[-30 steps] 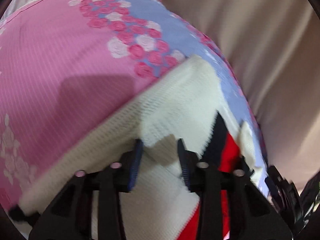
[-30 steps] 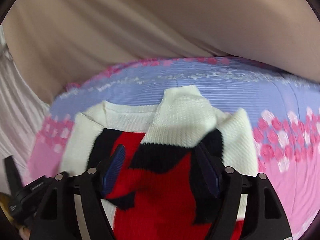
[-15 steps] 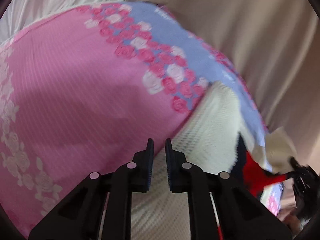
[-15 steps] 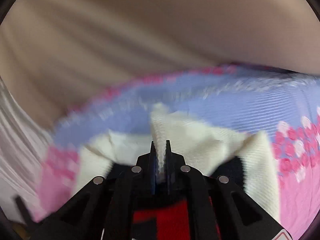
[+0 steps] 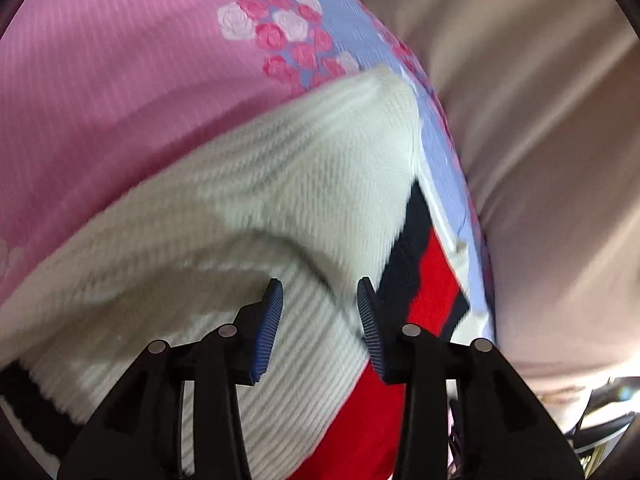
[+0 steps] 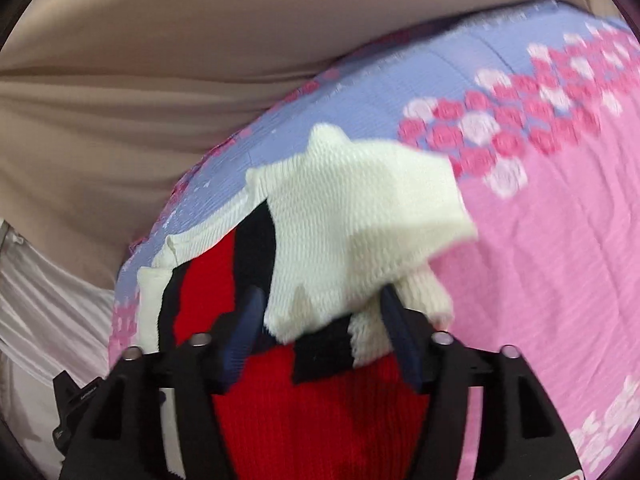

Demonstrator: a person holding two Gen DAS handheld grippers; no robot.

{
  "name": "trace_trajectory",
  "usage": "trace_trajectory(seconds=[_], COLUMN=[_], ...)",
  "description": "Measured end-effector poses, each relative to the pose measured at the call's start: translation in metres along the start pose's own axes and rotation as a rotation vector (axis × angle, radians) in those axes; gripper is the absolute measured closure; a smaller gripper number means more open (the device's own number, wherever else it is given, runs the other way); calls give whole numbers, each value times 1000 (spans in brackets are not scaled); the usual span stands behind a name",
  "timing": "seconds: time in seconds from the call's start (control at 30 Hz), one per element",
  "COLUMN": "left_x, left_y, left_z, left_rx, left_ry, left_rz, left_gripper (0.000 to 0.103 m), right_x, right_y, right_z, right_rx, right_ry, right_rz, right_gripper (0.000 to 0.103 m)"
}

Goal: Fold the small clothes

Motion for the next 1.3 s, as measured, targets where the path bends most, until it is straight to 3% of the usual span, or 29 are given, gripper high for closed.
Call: trace_trajectory(seconds=[0.1, 0.13, 0.17, 0.2, 0.23, 0.37, 0.43, 0.53, 0.6, 0.63, 0.7, 0.83, 0.9, 0.93, 0.97, 1.1, 1.17, 1.23, 1.3], left_x=[5, 7, 7, 6, 2, -35, -45, -28, -26, -28, -33, -54, -63, -61, -57, -45, -43, -37, -37], left_y=[-19, -24, -31, -36, -43, -72, -80, -71, -60, -56, -50, -36, -33, -35, -36, -47, -51, -51, -49], left_z=[-2, -2, -3, -4, -4, -12, -1, 28, 39, 38, 35, 19, 11, 9, 12, 26, 29, 35, 35], left_rx=[-28, -24, -19, -12, 0, 66, 52, 51, 58, 71, 95, 186, 241, 255, 257, 222, 247, 260, 274], left_ry=[-12, -24, -38, -44, -55, -50, -69, -165, -172, -175, -180, -154, -158, -169, -192, -244, -259, -271, -269], left_rz=[-40, -48, -59, -70, -88, -219, -240, -187, -170, -174, -167, -163, -186, -192, -188, -189, -200, -187, -187], left_gripper=[68, 78, 85, 88, 93, 94, 94, 93, 91, 90, 89, 89, 81, 73, 72, 73, 72, 70, 70], right_x=[12, 16, 18, 19, 16, -26, -37, -4, 19, 16, 2, -5, -1, 4, 6, -36, -55, -37, -1], right_y=[-11, -14, -16, -18, -22, -35, -28, 10, 38, 41, 40, 25, 20, 14, 9, -30, -43, -37, -17], right_z=[-16, -22, -24, -23, -20, 28, 47, 25, -8, -13, -18, -18, -19, -15, -10, 53, 60, 32, -7], right_rx=[73, 105, 118, 126, 146, 86, 24, -26, 34, 72, 109, 87, 98, 93, 63, -65, -109, -125, -123], right_ry=[-6, -18, -15, -7, -41, -208, -239, -124, -56, -95, -111, -97, -104, -107, -94, -193, -202, -103, 45], right_rz=[13, 14, 10, 12, 9, -66, -63, 48, 144, 130, 115, 88, 90, 90, 84, -61, -117, -78, 32], right_gripper=[39, 46, 71, 87, 94, 95, 95, 95, 95, 97, 92, 74, 72, 78, 95, 96, 96, 96, 92])
Point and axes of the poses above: each gripper's, at about its wrist camera, not at the fingertips, and x roughly the way its jaws point, z to its left, y to its underside, the point moved 9 cm from there along x, roughly the way its jaws point, and after that the axes turned 2 degrees about -z, right-handed, at the moved point
